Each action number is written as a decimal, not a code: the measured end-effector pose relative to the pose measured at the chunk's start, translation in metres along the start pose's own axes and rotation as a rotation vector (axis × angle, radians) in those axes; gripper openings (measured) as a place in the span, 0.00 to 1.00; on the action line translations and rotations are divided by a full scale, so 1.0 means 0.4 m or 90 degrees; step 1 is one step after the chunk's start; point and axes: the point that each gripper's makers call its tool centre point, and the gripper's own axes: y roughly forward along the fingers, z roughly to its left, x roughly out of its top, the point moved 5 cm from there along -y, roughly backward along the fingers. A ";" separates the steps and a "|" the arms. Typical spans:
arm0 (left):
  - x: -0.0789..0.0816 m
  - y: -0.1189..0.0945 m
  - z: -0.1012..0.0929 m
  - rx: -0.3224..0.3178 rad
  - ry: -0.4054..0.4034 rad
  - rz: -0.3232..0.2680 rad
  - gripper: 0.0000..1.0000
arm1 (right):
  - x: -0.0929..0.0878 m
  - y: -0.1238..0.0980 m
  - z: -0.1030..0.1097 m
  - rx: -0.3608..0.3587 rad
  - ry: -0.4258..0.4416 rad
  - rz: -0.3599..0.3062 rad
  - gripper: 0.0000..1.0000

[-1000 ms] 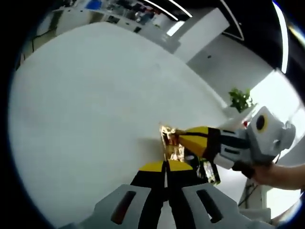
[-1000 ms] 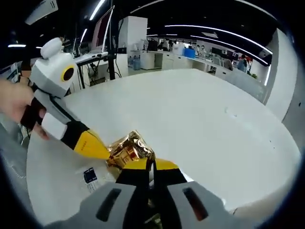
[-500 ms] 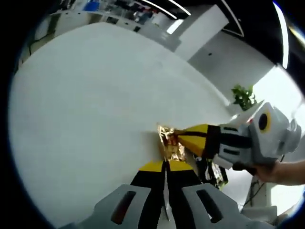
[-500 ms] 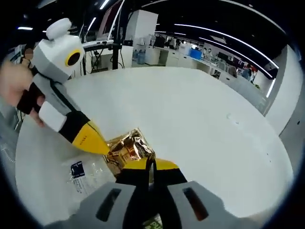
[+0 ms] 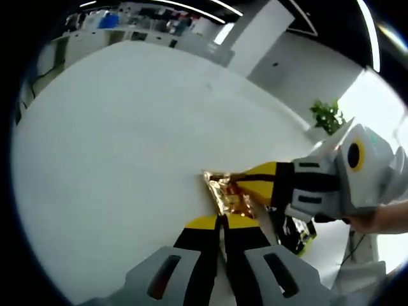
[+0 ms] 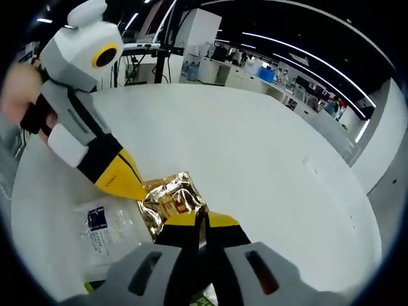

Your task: Arrange the skincare products in the storage area until every visible bottle or jar stands upright without overlapping.

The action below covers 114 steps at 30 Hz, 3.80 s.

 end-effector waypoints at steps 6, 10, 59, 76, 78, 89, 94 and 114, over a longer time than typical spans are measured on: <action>0.011 -0.012 0.003 0.045 0.117 0.014 0.00 | 0.001 0.002 0.005 -0.003 -0.028 -0.001 0.02; 0.040 -0.010 -0.002 0.048 0.200 -0.006 0.05 | 0.002 0.002 0.004 -0.005 -0.022 -0.001 0.02; 0.043 0.063 -0.042 0.035 0.410 0.050 0.22 | 0.004 -0.004 -0.012 -0.014 -0.028 -0.003 0.08; 0.045 0.064 -0.044 0.040 0.413 0.060 0.23 | 0.004 -0.038 -0.027 -0.032 -0.014 -0.015 0.13; 0.047 0.064 -0.042 0.046 0.412 0.060 0.24 | 0.003 -0.044 -0.029 -0.033 -0.009 -0.016 0.14; 0.045 0.053 -0.041 0.054 0.410 0.071 0.27 | 0.003 -0.064 -0.021 -0.029 -0.006 -0.016 0.19; 0.056 0.032 -0.043 0.056 0.402 0.065 0.29 | 0.009 -0.087 -0.019 -0.029 0.013 -0.033 0.24; 0.035 -0.073 -0.025 0.071 0.321 0.043 0.55 | -0.019 -0.212 0.052 -0.012 0.095 -0.060 0.52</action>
